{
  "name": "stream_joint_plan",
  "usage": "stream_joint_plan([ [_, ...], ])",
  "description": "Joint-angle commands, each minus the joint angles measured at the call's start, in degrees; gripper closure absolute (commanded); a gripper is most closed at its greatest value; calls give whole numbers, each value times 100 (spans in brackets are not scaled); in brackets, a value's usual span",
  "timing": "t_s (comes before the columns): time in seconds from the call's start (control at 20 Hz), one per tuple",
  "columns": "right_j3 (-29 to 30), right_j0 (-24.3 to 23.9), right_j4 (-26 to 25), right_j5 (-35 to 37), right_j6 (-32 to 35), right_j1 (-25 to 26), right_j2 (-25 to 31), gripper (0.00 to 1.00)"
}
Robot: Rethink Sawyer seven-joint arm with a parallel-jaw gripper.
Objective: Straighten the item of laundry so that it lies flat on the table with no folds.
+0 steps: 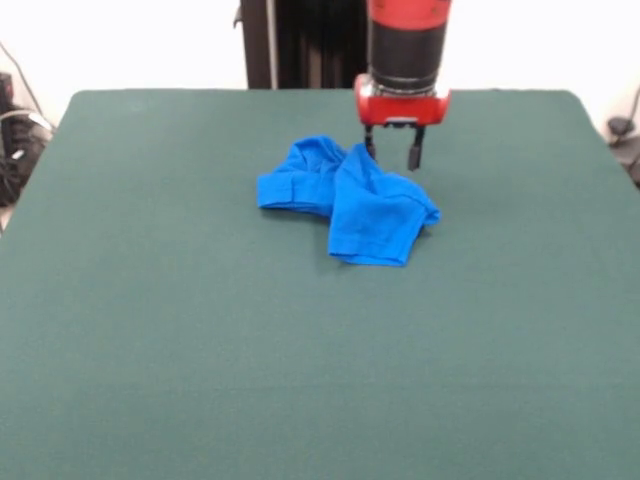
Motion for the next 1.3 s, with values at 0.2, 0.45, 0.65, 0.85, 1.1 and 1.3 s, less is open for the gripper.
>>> stream_joint_plan([
  [0.2, -88, 539, 607, 1246, 1429, -825, -66, 0],
  [0.45, -417, 361, 565, 1419, 1173, -738, -55, 0],
  [0.65, -640, 258, 480, 1594, 1040, -730, -109, 0],
  [0.85, -799, 74, 359, 1532, 861, -613, -34, 0],
  [1.1, -1033, -157, 207, 1562, 603, -376, 120, 0],
  [1.3, -1079, -213, 108, 1505, 543, -297, 153, 0],
])
